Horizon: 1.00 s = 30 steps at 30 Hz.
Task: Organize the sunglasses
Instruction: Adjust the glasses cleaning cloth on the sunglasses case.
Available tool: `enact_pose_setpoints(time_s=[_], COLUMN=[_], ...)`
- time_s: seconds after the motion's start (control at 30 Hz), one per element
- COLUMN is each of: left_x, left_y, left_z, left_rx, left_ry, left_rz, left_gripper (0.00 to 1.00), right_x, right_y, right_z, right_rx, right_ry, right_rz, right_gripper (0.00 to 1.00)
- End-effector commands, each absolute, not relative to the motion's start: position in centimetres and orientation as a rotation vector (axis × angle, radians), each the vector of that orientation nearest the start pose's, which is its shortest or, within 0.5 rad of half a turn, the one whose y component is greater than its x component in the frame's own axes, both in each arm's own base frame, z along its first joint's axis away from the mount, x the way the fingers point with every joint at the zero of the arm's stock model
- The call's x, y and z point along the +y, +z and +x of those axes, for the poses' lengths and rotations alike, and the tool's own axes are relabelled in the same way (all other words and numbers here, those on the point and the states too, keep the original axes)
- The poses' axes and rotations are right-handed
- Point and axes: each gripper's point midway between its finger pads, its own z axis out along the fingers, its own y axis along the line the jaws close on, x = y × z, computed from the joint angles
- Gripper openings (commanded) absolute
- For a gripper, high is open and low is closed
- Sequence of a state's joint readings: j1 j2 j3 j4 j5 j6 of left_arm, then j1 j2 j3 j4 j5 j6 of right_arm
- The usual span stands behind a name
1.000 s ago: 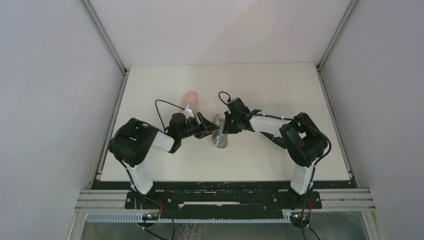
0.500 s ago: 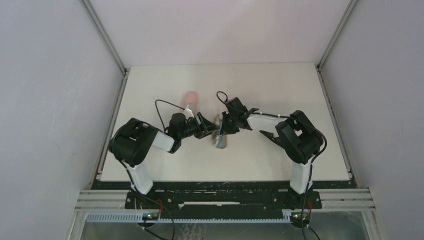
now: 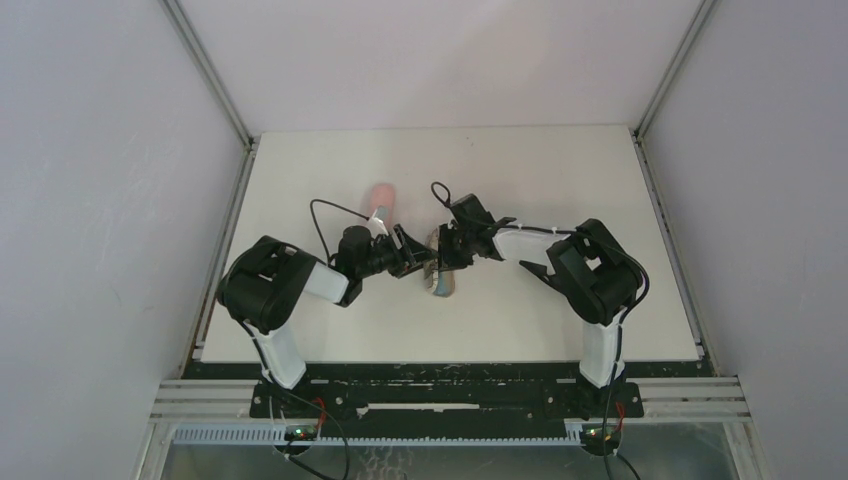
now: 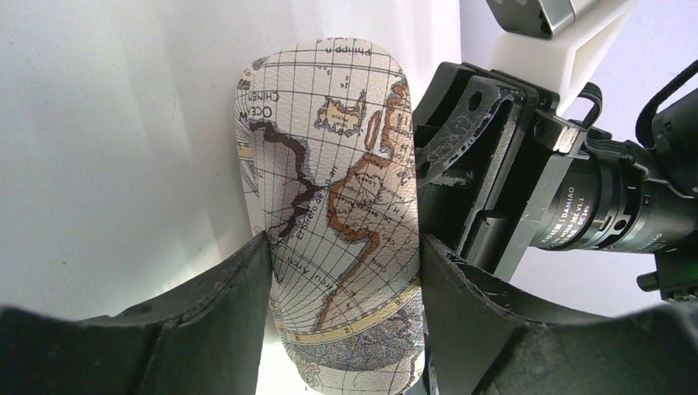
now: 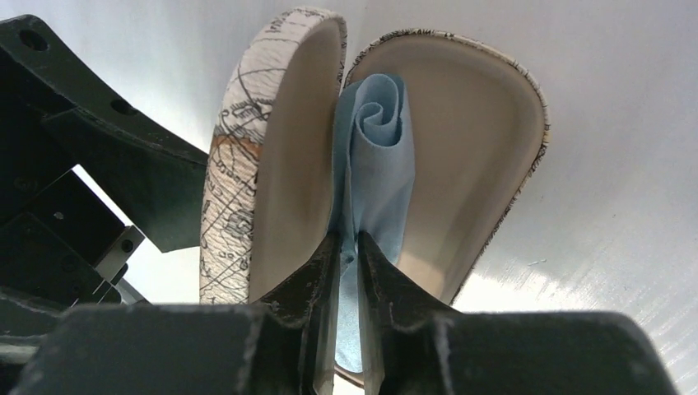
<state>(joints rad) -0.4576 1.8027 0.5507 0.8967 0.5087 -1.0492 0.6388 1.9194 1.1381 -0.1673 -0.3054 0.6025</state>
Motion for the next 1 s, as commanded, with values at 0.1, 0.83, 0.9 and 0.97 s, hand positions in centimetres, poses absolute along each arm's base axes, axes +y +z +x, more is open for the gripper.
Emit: enact_pose_setpoints(time_s=[0.1, 0.83, 0.9, 0.97], left_x=[-29.1, -29.2, -29.2, -29.2], left_y=[9.0, 9.1, 9.2, 9.2], left_z=[31.5, 31.5, 31.6, 31.6], left_rx=[2.076, 2.07, 2.069, 2.067], left_ry=[-1.494, -1.508, -1.509, -1.509], left_rz=[-0.194, -0.196, -0.195, -0.196], left_gripper=[0.37, 0.36, 0.36, 0.36], right_x=[35.0, 31.2, 30.8, 30.5], right_y=[5.5, 7.6, 7.3, 6.9], right_z=[31.4, 32.3, 32.5, 32.4], right_rx=[2.555, 2.469, 2.478, 2.491], right_ry=[1.042, 0.928, 0.892, 0.869], right_rz=[-0.237, -0.133, -0.115, -0.104], right_gripper=[0.14, 0.21, 0.17, 0.07])
